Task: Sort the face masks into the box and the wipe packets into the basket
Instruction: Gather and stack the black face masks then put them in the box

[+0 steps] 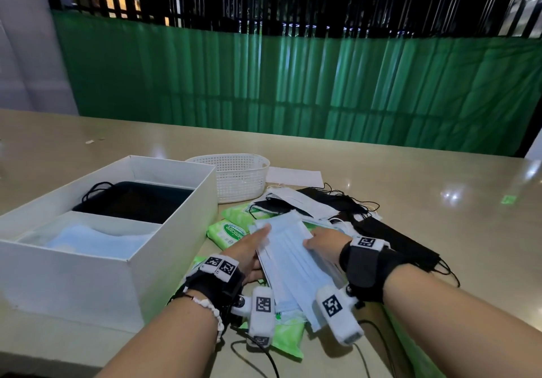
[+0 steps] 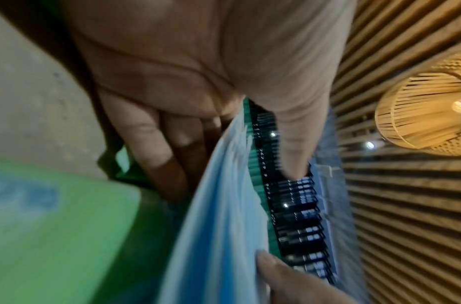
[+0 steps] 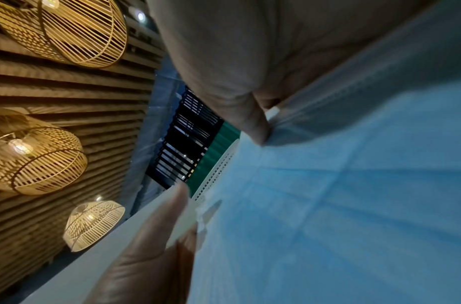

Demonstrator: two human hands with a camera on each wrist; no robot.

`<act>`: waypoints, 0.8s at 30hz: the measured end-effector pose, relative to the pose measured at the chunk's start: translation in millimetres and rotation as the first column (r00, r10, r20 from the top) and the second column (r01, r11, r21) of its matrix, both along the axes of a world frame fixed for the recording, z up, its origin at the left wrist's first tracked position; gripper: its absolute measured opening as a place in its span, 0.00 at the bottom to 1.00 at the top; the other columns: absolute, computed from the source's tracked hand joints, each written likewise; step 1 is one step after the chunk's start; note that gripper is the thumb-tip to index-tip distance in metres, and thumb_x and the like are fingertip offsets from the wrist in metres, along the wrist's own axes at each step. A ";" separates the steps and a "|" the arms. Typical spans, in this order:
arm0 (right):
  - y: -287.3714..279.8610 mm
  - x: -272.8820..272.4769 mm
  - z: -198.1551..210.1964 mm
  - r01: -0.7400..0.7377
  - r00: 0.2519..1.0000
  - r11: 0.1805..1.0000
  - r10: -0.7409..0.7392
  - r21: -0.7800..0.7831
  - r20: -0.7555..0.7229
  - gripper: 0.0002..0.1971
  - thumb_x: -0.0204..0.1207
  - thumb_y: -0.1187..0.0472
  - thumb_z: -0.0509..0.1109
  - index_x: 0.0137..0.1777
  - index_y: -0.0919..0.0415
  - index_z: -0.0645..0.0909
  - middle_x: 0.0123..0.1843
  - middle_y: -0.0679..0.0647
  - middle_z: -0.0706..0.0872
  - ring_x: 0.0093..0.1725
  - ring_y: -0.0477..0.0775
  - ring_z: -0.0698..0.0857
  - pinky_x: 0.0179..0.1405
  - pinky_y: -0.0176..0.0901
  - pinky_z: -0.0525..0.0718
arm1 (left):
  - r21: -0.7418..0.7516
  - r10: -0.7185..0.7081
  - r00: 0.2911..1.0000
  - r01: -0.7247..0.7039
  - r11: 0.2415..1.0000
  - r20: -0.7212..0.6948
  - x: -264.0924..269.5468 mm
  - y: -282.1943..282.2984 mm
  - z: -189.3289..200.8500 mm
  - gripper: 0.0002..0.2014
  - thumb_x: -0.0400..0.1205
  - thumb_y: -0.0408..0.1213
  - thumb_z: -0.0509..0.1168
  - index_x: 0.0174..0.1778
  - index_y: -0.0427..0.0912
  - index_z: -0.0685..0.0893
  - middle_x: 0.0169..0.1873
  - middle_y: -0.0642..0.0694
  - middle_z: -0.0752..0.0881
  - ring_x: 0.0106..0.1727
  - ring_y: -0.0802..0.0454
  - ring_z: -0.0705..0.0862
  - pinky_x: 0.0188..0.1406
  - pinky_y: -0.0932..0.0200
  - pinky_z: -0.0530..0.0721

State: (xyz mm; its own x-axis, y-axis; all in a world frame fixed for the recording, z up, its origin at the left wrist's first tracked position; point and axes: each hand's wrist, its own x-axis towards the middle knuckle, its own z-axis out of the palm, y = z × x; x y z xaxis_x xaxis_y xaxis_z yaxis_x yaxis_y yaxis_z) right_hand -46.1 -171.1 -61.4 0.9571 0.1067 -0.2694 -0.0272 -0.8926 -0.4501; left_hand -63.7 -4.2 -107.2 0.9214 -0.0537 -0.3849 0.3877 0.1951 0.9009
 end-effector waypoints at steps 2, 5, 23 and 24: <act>-2.6 -0.8 -3.2 0.039 0.999 0.999 -0.039 0.010 0.000 0.20 0.84 0.56 0.57 0.71 0.65 0.71 0.73 0.60 0.75 0.71 0.58 0.74 0.50 0.36 0.66 | 0.000 -0.036 0.997 0.036 0.999 0.071 -3.2 -3.2 5.7 0.12 0.82 0.34 0.65 0.61 0.37 0.78 0.34 0.44 0.89 0.30 0.52 0.87 0.25 0.60 0.86; -9.3 1.0 0.1 0.112 0.994 0.973 -0.111 0.201 -0.015 0.20 0.84 0.55 0.57 0.71 0.66 0.71 0.71 0.63 0.76 0.69 0.61 0.76 0.51 0.38 0.68 | 0.011 -0.042 0.976 0.040 0.999 0.215 -5.4 -9.9 21.9 0.14 0.80 0.19 0.60 0.58 0.37 0.76 0.29 0.46 0.87 0.22 0.56 0.85 0.16 0.68 0.78; 1.6 -20.9 6.4 -0.033 0.967 0.690 -0.160 0.723 0.197 0.23 0.74 0.37 0.64 0.64 0.48 0.71 0.53 0.46 0.86 0.54 0.50 0.85 0.57 0.44 0.82 | 0.220 -0.075 0.824 -0.062 0.973 0.562 -16.4 -31.0 51.0 0.19 0.79 0.28 0.68 0.64 0.46 0.74 0.60 0.42 0.85 0.60 0.45 0.84 0.64 0.50 0.81; 2.8 -20.7 7.9 -0.040 0.965 0.684 -0.163 0.728 0.205 0.25 0.73 0.36 0.64 0.65 0.48 0.73 0.56 0.47 0.86 0.57 0.51 0.85 0.62 0.51 0.81 | 0.270 -0.108 0.797 -0.071 0.960 0.595 -16.8 -30.0 53.8 0.17 0.79 0.28 0.67 0.62 0.47 0.78 0.57 0.43 0.86 0.60 0.45 0.85 0.63 0.49 0.81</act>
State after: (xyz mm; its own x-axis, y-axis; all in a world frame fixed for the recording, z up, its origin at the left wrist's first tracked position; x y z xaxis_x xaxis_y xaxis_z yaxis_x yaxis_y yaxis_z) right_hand -66.8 -168.2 -53.5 0.9892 0.1088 0.0980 0.1256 -0.2865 -0.9498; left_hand -80.6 -34.2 -53.4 0.9689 -0.0518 0.2419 -0.2457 -0.0869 0.9654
